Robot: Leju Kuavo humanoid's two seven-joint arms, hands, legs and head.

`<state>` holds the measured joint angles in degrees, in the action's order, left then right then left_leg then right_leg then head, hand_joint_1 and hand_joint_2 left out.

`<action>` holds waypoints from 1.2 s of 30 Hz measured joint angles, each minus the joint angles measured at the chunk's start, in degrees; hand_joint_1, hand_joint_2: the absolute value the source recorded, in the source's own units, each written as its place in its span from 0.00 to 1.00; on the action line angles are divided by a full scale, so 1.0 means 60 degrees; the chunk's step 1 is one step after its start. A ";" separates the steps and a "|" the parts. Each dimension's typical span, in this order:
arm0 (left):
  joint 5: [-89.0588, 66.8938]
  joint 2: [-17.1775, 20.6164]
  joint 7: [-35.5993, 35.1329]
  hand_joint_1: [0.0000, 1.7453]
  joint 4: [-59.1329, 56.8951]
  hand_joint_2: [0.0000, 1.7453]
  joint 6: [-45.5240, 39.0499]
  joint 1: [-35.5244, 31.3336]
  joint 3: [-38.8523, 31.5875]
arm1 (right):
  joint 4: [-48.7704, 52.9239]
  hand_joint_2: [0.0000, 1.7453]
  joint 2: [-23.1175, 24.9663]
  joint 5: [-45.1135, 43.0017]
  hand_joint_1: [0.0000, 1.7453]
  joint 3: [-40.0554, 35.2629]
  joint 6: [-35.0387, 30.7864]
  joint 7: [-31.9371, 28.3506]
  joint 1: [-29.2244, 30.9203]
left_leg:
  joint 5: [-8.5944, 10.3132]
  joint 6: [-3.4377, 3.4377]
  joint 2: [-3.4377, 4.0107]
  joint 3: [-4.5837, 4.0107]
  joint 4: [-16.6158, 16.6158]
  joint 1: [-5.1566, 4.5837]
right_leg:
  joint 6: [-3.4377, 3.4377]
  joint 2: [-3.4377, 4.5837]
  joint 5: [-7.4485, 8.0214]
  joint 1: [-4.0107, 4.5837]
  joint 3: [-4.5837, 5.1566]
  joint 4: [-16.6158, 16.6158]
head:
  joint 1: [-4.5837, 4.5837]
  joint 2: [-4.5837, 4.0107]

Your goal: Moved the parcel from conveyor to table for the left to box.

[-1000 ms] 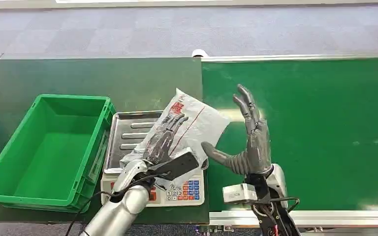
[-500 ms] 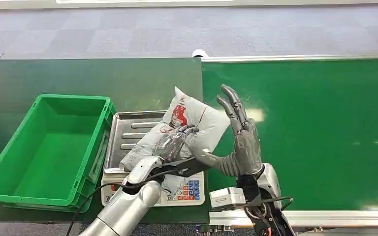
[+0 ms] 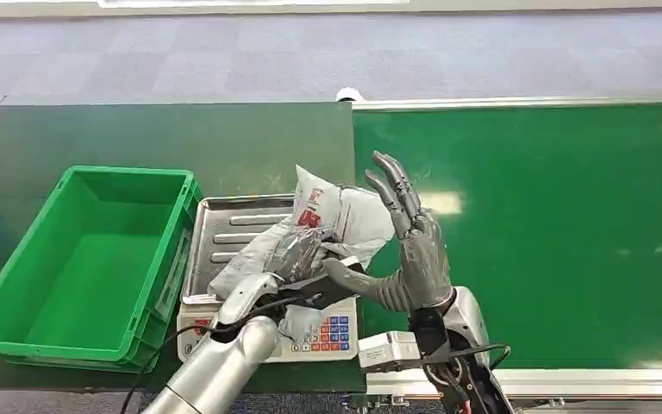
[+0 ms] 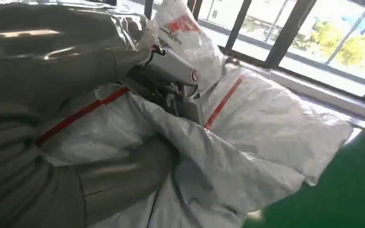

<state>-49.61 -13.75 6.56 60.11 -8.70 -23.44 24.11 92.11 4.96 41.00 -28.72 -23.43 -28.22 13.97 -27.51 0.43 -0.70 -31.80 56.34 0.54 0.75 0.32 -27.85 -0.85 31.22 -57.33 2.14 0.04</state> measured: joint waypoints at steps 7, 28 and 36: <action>0.2058 0.0331 0.2682 1.00 0.2933 1.00 -0.2310 0.1271 -0.0277 | 0.0219 1.00 0.0000 -0.0073 0.00 -0.0033 0.0127 -0.0036 -0.0083 | -0.0002 0.0001 -0.0004 -0.0043 -0.0001 0.0005 | 0.0000 0.0005 -0.0007 0.0005 0.0044 -0.0001 | -0.0007 0.0000; 0.2584 0.0739 0.3601 1.00 0.5674 1.00 -0.5150 0.2363 -0.2132 | 0.0186 1.00 -0.0211 -0.0146 0.00 0.0011 -0.0302 -0.0149 -0.0390 | -0.0001 0.0002 0.0005 -0.0049 -0.0003 0.0003 | 0.0000 0.0008 -0.0005 0.0004 0.0051 -0.0001 | -0.0004 0.0000; -0.0573 0.0532 0.1885 1.00 0.4428 1.00 -0.5150 0.1794 -0.4474 | 0.0117 1.00 -0.0233 -0.0146 0.00 0.0000 -0.0324 -0.0226 -0.0391 | 0.0002 0.0003 0.0010 -0.0041 -0.0003 0.0007 | -0.0005 0.0014 0.0000 0.0009 0.0052 -0.0002 | -0.0004 0.0000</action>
<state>-53.05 -10.56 17.88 86.68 -39.60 -12.68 -2.74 92.80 3.56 40.13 -28.72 -25.38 -29.57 11.63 -27.50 0.45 -0.64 -32.05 56.32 0.58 0.72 0.40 -27.86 -0.79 31.53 -57.34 2.12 0.04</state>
